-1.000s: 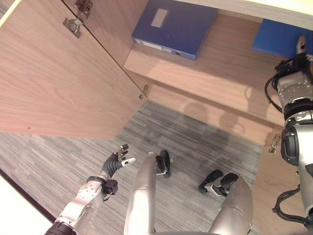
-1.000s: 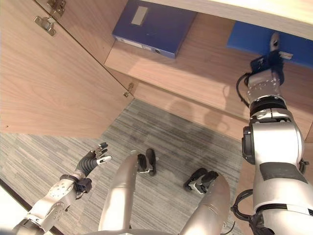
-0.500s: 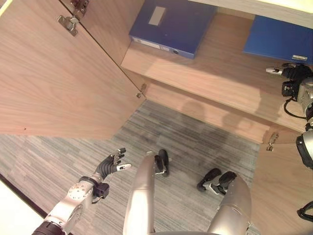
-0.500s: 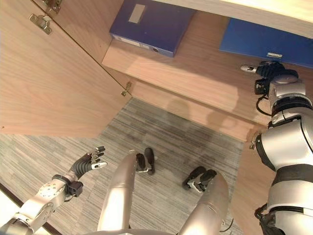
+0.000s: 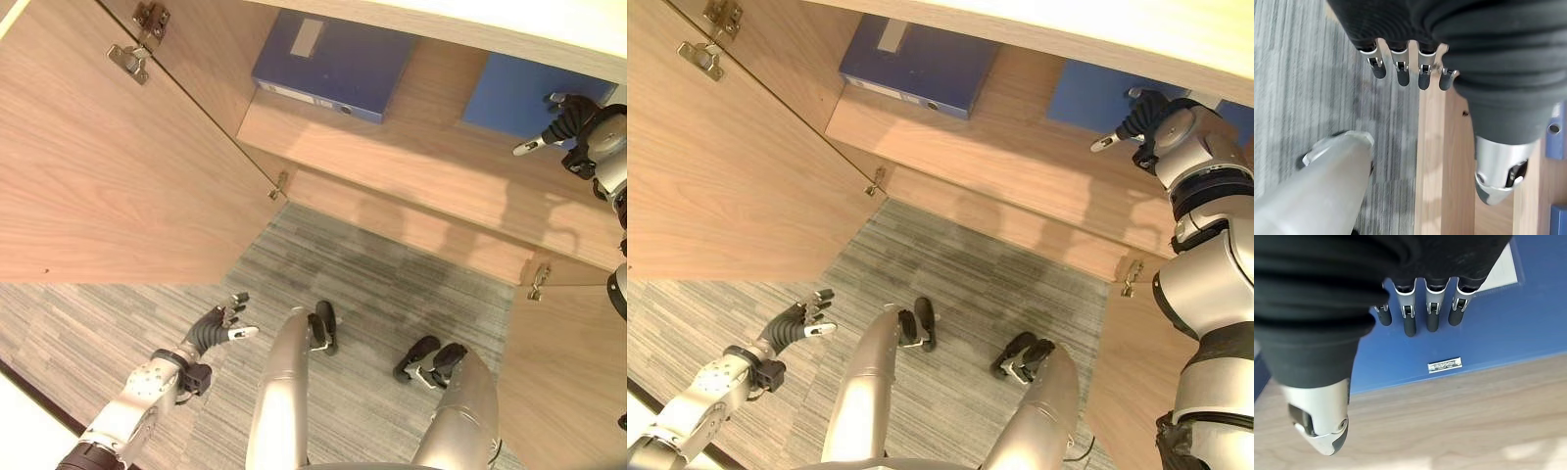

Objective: Put the empty folder in the office cabinet

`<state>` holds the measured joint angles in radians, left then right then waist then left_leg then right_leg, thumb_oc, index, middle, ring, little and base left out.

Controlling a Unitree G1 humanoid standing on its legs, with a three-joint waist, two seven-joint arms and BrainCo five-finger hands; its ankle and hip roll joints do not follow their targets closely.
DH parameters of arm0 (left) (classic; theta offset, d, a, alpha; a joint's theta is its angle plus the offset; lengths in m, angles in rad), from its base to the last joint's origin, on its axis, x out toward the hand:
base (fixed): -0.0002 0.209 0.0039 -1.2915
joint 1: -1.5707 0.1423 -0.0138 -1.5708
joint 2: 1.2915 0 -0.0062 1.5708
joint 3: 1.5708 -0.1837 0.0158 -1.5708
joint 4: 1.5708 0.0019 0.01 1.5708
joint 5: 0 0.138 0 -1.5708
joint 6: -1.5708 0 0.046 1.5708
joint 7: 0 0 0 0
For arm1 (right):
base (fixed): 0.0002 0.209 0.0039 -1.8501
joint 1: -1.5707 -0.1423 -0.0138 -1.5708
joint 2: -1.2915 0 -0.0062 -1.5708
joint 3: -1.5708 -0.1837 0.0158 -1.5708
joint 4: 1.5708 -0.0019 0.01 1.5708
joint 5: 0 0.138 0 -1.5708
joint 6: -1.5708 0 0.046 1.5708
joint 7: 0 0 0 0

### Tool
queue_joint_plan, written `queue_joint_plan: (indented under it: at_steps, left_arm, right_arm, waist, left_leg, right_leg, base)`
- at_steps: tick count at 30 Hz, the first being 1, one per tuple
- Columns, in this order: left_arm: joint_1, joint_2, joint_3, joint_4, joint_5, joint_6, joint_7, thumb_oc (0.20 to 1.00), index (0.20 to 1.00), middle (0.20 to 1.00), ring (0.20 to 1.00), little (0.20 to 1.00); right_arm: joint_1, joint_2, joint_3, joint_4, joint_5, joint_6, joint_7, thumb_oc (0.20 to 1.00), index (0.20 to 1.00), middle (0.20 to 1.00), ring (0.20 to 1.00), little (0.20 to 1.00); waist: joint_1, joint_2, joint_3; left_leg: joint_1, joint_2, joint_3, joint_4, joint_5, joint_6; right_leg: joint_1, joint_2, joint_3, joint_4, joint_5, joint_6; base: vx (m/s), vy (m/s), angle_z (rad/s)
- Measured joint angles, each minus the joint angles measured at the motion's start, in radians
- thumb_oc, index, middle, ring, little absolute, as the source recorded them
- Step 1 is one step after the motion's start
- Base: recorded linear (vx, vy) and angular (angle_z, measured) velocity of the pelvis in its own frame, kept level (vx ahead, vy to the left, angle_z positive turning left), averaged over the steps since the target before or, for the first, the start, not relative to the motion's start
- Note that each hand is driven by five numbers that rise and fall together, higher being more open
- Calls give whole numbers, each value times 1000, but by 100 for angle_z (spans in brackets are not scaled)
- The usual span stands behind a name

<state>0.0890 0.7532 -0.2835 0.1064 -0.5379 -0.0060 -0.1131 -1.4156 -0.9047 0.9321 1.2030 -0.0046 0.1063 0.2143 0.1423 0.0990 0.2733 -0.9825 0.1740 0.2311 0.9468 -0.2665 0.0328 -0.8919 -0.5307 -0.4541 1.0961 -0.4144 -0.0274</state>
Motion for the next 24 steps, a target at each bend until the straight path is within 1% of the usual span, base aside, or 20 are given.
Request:
queue_joint_plan:
  at_steps: [3,7,8,10,13,14,17,19,24]
  left_arm:
    - [-1,0,11,-2,5,1,-6,1000,1000,1000,1000,1000]
    - [-1,-1,11,-2,19,4,-9,1000,1000,1000,1000,1000]
    - [-4,-1,12,-3,28,4,-11,1000,1000,1000,1000,1000]
    - [-5,-1,13,-6,36,7,-11,1000,1000,1000,1000,1000]
    - [-15,-12,14,-8,37,15,-8,1000,1000,1000,1000,1000]
    - [-17,-15,18,-15,49,19,-5,1000,1000,1000,1000,1000]
    - [-28,-35,55,-25,58,32,2,1000,1000,1000,1000,1000]
    - [-44,-44,53,-25,67,36,9,1000,1000,1000,1000,1000]
    - [-50,-45,53,-25,80,43,10,1000,1000,1000,1000,1000]
  right_arm:
    - [1,0,-1,-44,-16,8,31,1000,1000,1000,1000,1000]
    - [48,1,14,-189,-24,14,66,1000,1000,1000,1000,1000]
    - [72,3,16,-238,-44,10,76,1000,1000,1000,1000,1000]
    - [79,9,14,-267,-68,10,82,1000,1000,1000,1000,1000]
    - [112,13,9,-371,-109,29,96,1000,1000,1000,1000,1000]
    - [150,35,1,-430,-138,28,111,1000,1000,1000,1000,1000]
    - [163,65,-31,-450,-183,28,114,1000,1000,1000,1000,1000]
    - [178,66,-62,-447,-190,30,111,1000,1000,1000,1000,1000]
    - [203,94,-113,-443,-214,31,95,1000,1000,1000,1000,1000]
  waist:
    - [-10,-2,1]
    - [-24,-3,2]
    - [-26,-3,2]
    - [-28,-3,2]
    - [-33,-3,2]
    - [-38,-3,2]
    - [-39,-3,2]
    - [-35,-3,2]
    - [-43,-3,2]
  left_leg:
    - [1,0,1,-4,0,0]
    - [12,0,7,-15,1,-2]
    - [16,0,8,-21,3,-4]
    - [19,0,9,-24,4,-4]
    - [32,1,10,-36,5,-5]
    - [45,1,15,-52,9,-5]
    - [53,1,25,-72,16,-3]
    - [53,1,25,-72,16,-3]
    - [53,2,25,-71,16,-3]
  right_leg:
    - [0,1,0,-4,3,1]
    - [5,4,1,-14,6,1]
    - [6,7,2,-21,9,2]
    - [8,8,1,-24,10,2]
    - [20,18,2,-40,17,6]
    - [28,24,2,-58,24,7]
    - [30,30,4,-78,37,9]
    - [30,30,4,-78,37,9]
    - [30,30,5,-78,38,8]
  base:
    - [0,0,0]
    - [-15,-10,-3]
    - [-14,-5,-4]
    - [-8,-3,-2]
    - [-12,-6,-4]
    - [-25,-15,-10]
    - [-13,-12,-6]
    - [0,0,0]
    - [0,0,0]
